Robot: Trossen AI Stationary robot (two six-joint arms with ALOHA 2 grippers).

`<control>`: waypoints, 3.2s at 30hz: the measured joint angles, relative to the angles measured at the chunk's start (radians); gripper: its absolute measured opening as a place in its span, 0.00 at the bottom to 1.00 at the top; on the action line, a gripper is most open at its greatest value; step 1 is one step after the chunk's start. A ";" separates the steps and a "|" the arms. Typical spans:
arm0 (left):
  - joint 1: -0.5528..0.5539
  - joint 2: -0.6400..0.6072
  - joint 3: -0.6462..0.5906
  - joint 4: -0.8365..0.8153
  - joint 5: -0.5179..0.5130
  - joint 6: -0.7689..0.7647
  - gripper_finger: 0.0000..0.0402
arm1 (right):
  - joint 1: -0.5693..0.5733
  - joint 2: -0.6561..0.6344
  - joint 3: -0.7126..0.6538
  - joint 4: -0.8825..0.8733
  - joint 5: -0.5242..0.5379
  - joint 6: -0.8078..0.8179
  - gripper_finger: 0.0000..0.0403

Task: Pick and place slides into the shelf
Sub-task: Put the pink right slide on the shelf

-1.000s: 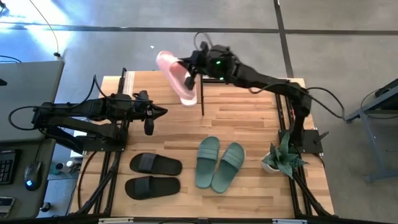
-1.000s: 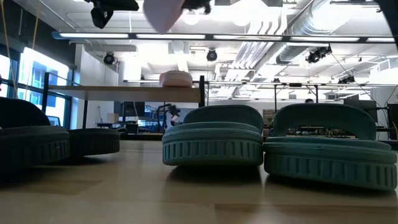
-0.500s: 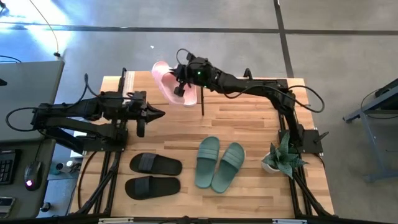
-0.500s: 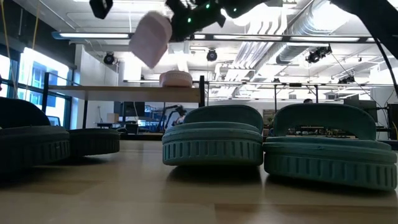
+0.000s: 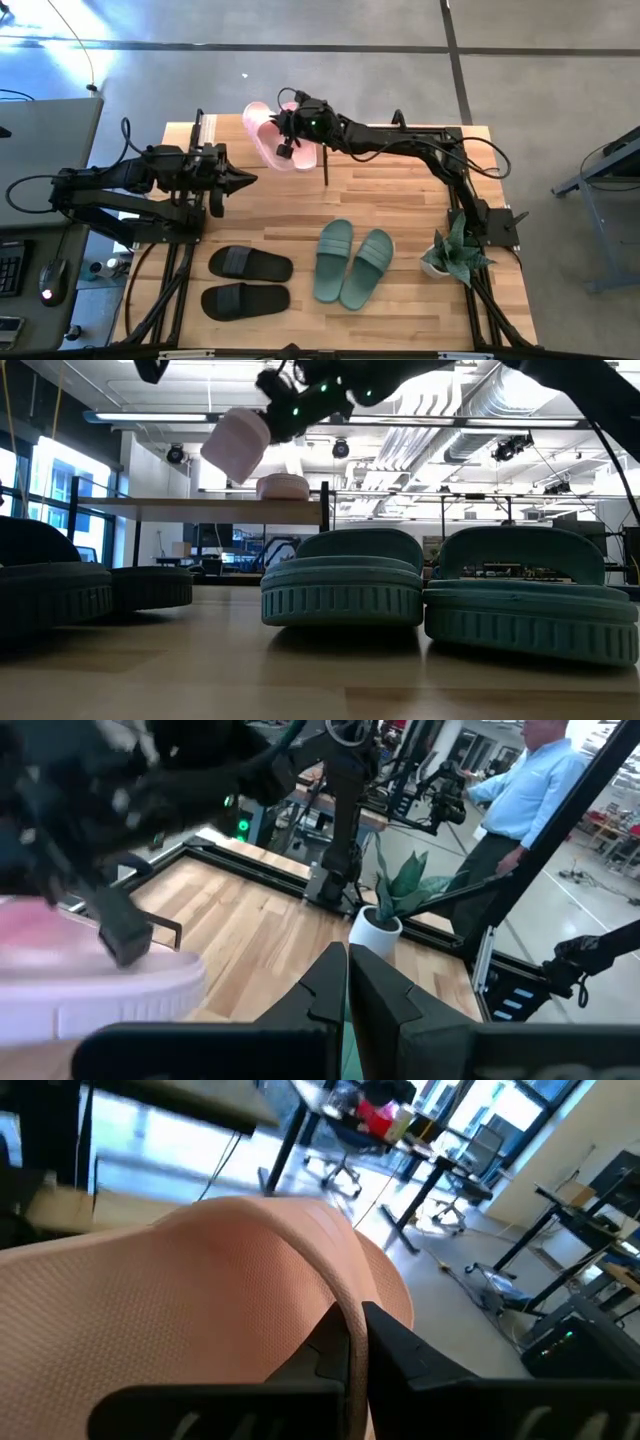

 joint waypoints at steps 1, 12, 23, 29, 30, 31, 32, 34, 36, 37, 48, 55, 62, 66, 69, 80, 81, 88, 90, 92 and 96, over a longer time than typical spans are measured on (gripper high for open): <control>0.000 0.001 0.000 -0.001 0.000 0.000 0.01 | 0.001 0.011 0.000 -0.002 0.011 -0.009 0.00; 0.000 0.005 0.000 -0.002 0.000 0.000 0.01 | 0.002 0.065 0.000 0.060 0.090 -0.074 0.00; 0.000 0.005 0.000 -0.002 0.000 0.000 0.01 | 0.002 0.068 0.000 0.059 0.115 -0.116 0.01; 0.000 0.005 0.000 -0.002 0.000 0.000 0.01 | 0.001 0.068 0.000 0.059 0.114 -0.116 0.07; 0.000 0.005 0.000 -0.002 0.000 0.000 0.01 | 0.002 0.068 0.000 0.059 0.114 -0.116 0.08; 0.000 0.005 0.000 -0.002 0.000 0.000 0.01 | 0.001 0.068 0.000 0.058 0.114 -0.116 0.10; 0.000 0.005 0.000 -0.002 0.000 0.000 0.01 | 0.001 0.068 0.000 0.058 0.114 -0.116 0.11; 0.000 0.005 0.000 -0.002 0.000 0.000 0.01 | 0.001 0.068 0.000 0.058 0.113 -0.116 0.13; 0.000 0.005 0.000 -0.002 0.000 0.000 0.01 | 0.001 0.068 0.000 0.058 0.112 -0.116 0.15; 0.000 0.005 0.000 -0.002 0.000 0.000 0.01 | 0.001 0.068 0.000 0.058 0.112 -0.116 0.16; 0.000 0.005 0.000 -0.002 0.000 0.000 0.01 | 0.001 0.068 0.000 0.059 0.077 -0.058 0.19; 0.000 0.005 0.000 -0.002 0.001 0.000 0.01 | 0.001 0.068 0.000 0.059 0.076 -0.055 0.19; 0.000 0.005 0.000 -0.002 0.001 0.000 0.01 | -0.002 0.068 0.000 0.058 0.044 -0.037 0.22; 0.000 0.005 0.000 -0.002 0.001 0.000 0.01 | -0.005 0.067 0.000 0.047 0.039 -0.017 0.29; 0.000 0.005 0.000 -0.002 0.001 0.000 0.01 | -0.008 0.066 0.000 0.025 0.044 -0.003 0.33; 0.000 0.005 0.001 -0.003 0.001 0.000 0.01 | -0.006 0.059 0.000 -0.047 0.044 0.064 0.35; 0.000 0.005 0.001 -0.003 0.001 0.000 0.01 | -0.006 0.058 0.000 -0.048 0.041 0.074 0.35; 0.000 0.005 0.001 -0.003 0.001 0.000 0.01 | -0.006 0.037 0.000 -0.108 0.033 0.082 0.35; 0.000 0.005 0.001 -0.003 0.001 0.000 0.01 | -0.005 0.029 0.000 -0.135 0.026 0.101 0.35; 0.000 0.005 0.001 -0.003 0.001 0.004 0.01 | -0.002 0.025 0.000 -0.153 0.018 0.105 0.35; 0.000 0.005 0.001 -0.005 0.000 0.020 0.01 | 0.011 0.004 0.000 -0.212 0.014 0.102 0.35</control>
